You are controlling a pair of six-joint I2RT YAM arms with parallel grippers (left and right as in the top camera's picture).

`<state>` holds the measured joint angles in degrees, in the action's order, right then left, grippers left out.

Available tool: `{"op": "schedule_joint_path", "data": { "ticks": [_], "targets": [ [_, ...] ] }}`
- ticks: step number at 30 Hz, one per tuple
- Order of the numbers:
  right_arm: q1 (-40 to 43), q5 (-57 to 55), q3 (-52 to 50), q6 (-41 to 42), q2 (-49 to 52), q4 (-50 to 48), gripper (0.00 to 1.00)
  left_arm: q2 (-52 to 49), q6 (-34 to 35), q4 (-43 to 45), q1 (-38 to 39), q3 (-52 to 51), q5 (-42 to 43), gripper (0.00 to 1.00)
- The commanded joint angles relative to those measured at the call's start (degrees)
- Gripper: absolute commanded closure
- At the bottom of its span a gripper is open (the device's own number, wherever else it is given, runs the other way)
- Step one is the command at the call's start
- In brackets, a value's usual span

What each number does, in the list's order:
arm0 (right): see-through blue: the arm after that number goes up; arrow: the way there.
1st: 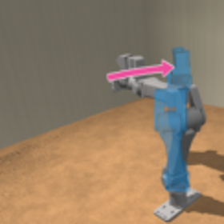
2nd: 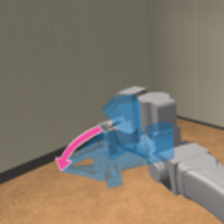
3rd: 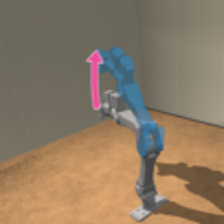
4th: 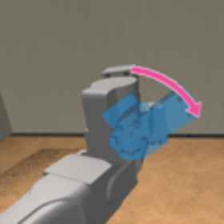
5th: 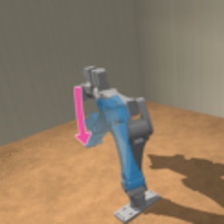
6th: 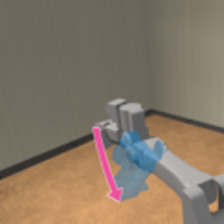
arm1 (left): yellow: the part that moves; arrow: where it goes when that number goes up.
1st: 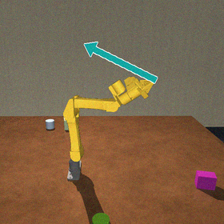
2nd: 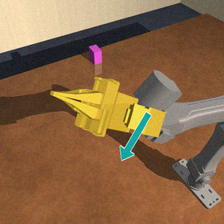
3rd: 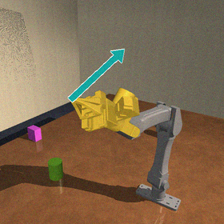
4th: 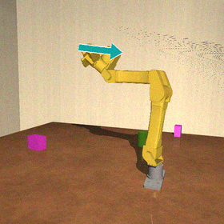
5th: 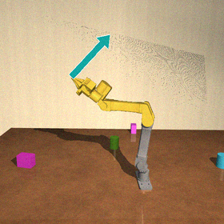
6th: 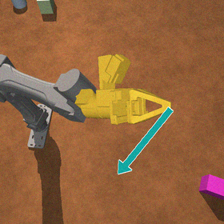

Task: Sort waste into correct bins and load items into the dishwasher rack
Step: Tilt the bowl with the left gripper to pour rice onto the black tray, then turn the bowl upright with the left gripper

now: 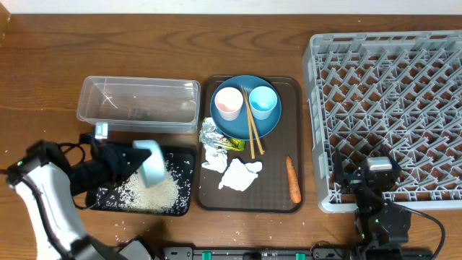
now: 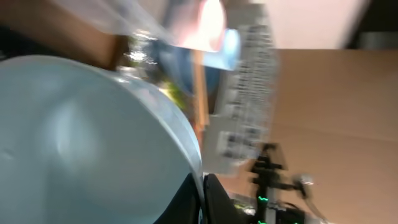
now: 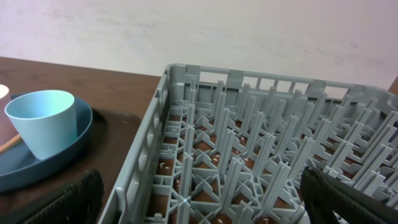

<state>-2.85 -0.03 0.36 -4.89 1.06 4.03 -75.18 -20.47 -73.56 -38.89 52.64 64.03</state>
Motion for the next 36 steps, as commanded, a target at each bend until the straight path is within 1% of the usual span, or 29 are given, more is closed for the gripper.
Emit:
{"op": "schedule_joint_path", "data": {
  "ticks": [1, 4, 8, 12, 15, 19, 24, 31, 36],
  "targets": [
    [0.63, -0.59, -0.04, -0.35, -0.02, 0.24, 0.01, 5.40, 10.99, 0.66, 0.02, 1.57, -12.00, 0.94],
    [0.63, -0.59, -0.04, -0.35, -0.02, 0.24, 0.01, 11.10, 12.98, 0.66, 0.81, 1.57, -12.79, 0.94],
    [0.63, -0.59, -0.04, -0.35, -0.02, 0.24, 0.01, 19.04, 18.47, 2.21, 3.06, 1.57, -15.43, 0.94],
    [0.63, -0.59, -0.04, -0.35, -0.02, 0.24, 0.01, 25.57, 22.18, 3.45, 7.23, 1.55, -19.61, 0.94],
    [0.63, -0.59, -0.04, -0.35, -0.02, 0.24, 0.01, 28.68, 25.40, 4.76, 11.56, 1.55, -22.82, 0.94],
    [0.63, -0.59, -0.04, -0.35, -0.02, 0.24, 0.01, 30.03, 29.07, 5.60, 17.97, 1.55, -26.14, 0.94],
    [0.63, -0.59, -0.04, -0.35, -0.02, 0.24, 0.01, 29.24, 32.09, 6.64, 26.95, 1.55, -26.53, 0.94],
    [0.63, -0.59, -0.04, -0.35, -0.02, 0.24, 0.01, 29.14, 39.50, 9.44, 41.29, 1.55, -36.30, 0.94],
    [0.63, -0.59, -0.04, -0.35, -0.02, 0.24, 0.01, 29.14, 44.37, 11.63, 51.78, 1.55, -41.22, 0.94]
  ]
}}
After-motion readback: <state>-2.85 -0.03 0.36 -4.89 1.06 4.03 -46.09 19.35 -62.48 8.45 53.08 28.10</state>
